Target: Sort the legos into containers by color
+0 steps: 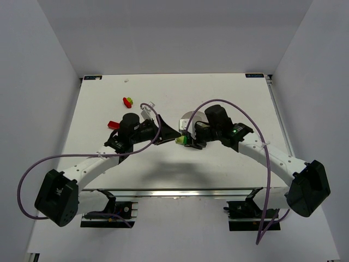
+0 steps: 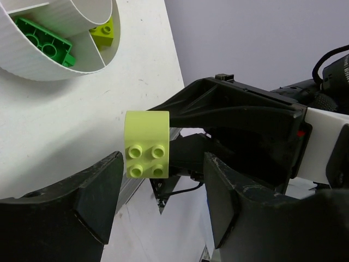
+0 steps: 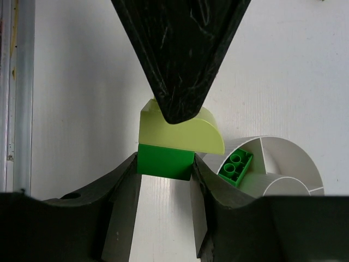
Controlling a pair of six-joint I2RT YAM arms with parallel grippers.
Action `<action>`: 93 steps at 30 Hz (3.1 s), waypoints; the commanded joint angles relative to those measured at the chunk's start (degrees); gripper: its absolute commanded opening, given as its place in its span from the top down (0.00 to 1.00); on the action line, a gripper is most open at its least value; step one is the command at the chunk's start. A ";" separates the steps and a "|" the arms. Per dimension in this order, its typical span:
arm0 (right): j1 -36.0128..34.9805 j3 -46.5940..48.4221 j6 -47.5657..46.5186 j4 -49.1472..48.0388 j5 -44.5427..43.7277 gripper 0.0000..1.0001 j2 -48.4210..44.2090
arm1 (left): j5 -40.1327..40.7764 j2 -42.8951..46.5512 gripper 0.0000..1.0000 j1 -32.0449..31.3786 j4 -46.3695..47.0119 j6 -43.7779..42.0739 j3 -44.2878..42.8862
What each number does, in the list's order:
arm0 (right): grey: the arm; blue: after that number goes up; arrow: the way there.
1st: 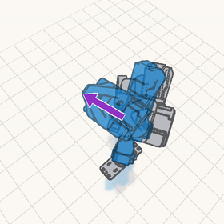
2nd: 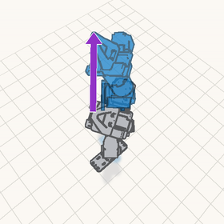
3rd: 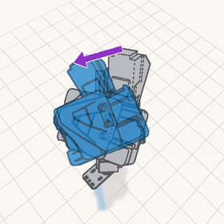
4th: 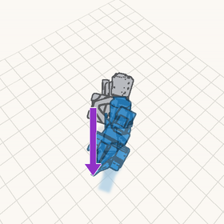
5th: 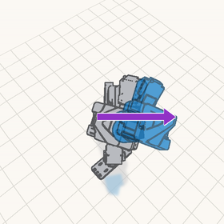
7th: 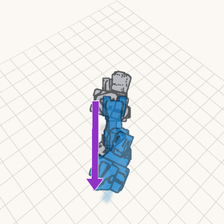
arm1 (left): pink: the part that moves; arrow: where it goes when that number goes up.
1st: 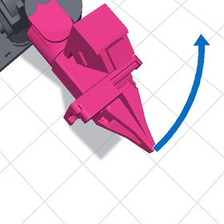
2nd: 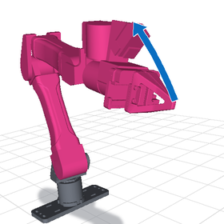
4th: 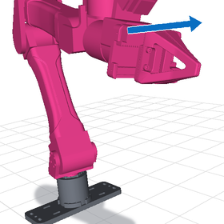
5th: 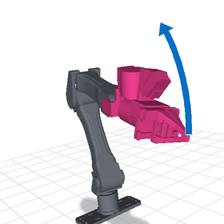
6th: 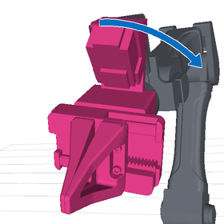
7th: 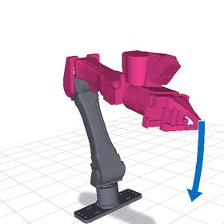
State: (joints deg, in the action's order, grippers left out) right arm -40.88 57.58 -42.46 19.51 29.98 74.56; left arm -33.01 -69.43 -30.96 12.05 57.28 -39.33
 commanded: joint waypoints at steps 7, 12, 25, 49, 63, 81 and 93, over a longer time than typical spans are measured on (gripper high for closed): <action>0.37 2.54 0.88 -2.28 0.61 1.00 -0.30 | -0.12 -1.23 0.33 -1.29 0.43 -1.38 -2.94; 0.45 2.62 1.76 -2.90 0.87 1.00 -0.21 | -0.21 -1.85 0.34 -1.56 0.60 -1.46 -3.12; 0.63 3.41 2.90 -3.42 1.49 1.00 -0.39 | -0.56 -2.90 0.51 -1.82 2.01 -1.03 -2.86; 4.85 3.22 -18.78 6.59 -2.20 1.00 0.84 | 10.95 6.94 1.00 6.97 -14.78 -7.18 -6.11; 4.85 15.37 -40.86 18.19 -7.65 1.00 12.09 | 12.18 10.19 1.00 6.97 -13.64 -5.51 -2.59; 4.85 19.32 -45.96 22.77 -9.58 0.84 17.98 | 12.54 10.89 1.00 7.05 -13.90 -5.51 -1.89; 4.85 20.82 -44.29 21.01 -10.82 0.65 20.18 | 12.27 11.42 1.00 7.05 -13.55 -5.33 -1.36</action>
State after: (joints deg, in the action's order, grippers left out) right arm -36.12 75.79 -87.22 40.56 19.40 94.26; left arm -20.93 -59.46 -24.16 -2.17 51.96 -40.95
